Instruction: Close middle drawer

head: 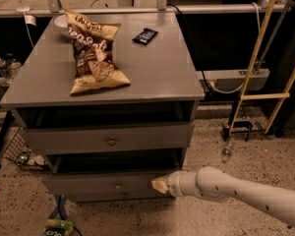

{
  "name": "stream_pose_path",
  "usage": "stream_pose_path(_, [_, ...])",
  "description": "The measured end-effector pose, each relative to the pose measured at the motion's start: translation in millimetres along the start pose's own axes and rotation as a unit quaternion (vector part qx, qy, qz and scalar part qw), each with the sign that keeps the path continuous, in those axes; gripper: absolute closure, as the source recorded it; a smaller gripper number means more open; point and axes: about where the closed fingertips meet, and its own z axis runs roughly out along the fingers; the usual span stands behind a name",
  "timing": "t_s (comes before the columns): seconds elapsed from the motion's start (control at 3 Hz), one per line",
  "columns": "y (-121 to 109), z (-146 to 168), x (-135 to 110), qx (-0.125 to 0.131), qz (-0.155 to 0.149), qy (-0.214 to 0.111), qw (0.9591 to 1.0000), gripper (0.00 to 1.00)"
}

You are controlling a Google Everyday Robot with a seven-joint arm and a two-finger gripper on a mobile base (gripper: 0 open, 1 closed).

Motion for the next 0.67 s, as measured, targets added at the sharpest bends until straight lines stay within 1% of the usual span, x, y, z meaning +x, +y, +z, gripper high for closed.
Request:
stream_pose_path(0.33, [-23.1,13.3,-1.2,0.029,0.010,0.006,0.9995,1.00])
stream_pose_path(0.67, [-38.1,19.3,-4.9,0.044,0.014,0.000,0.9989,1.00])
